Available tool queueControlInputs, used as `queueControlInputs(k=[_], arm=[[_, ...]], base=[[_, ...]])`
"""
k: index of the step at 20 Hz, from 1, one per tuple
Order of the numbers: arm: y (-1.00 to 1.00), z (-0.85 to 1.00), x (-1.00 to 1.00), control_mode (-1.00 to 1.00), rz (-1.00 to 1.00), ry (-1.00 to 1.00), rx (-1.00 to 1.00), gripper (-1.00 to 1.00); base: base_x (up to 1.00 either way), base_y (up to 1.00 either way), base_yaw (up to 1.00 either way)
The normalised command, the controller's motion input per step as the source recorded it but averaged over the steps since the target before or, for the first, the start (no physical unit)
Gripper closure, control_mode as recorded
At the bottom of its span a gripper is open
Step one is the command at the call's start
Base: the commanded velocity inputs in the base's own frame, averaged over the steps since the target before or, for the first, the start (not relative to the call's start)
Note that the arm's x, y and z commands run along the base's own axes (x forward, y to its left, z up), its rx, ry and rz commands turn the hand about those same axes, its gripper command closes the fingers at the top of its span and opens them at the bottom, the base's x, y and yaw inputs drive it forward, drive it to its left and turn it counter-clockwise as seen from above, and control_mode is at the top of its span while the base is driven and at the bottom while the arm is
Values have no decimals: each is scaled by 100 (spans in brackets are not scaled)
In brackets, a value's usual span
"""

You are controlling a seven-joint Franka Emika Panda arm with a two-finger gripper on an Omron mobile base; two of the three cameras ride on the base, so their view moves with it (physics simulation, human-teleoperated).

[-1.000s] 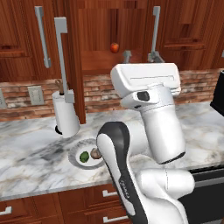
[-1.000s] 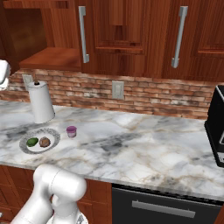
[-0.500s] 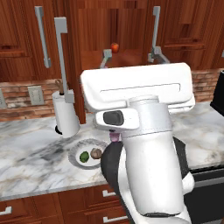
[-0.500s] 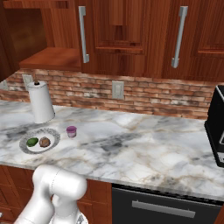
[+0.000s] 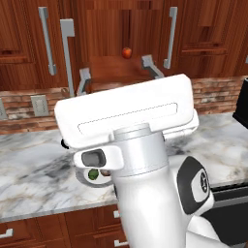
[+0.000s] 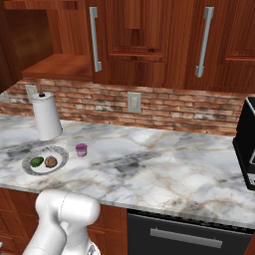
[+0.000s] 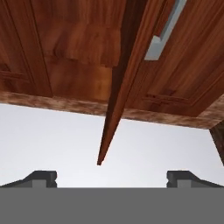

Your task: Pick the avocado and bread from the counter and place them on the plate. Then pick the jam from the cabinet and place it next to the plate. Lastly close the cabinet door.

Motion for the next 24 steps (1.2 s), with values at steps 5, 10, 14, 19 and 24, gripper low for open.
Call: queueControlInputs(k=[5,10,14,19,24], arm=[[45,-17,9,-100,-29,4,-8,-100],[64,-31,0,-100,-49,2,-14,-100],[32,-48,0,-100,-45,14,11,-100],[21,-41,0,-100,-47,25,27,-100],[27,-24,1,-100,-47,19,27,-100]], base=[[0,0,0],[0,0,0],[0,0,0],[0,0,0],[0,0,0]])
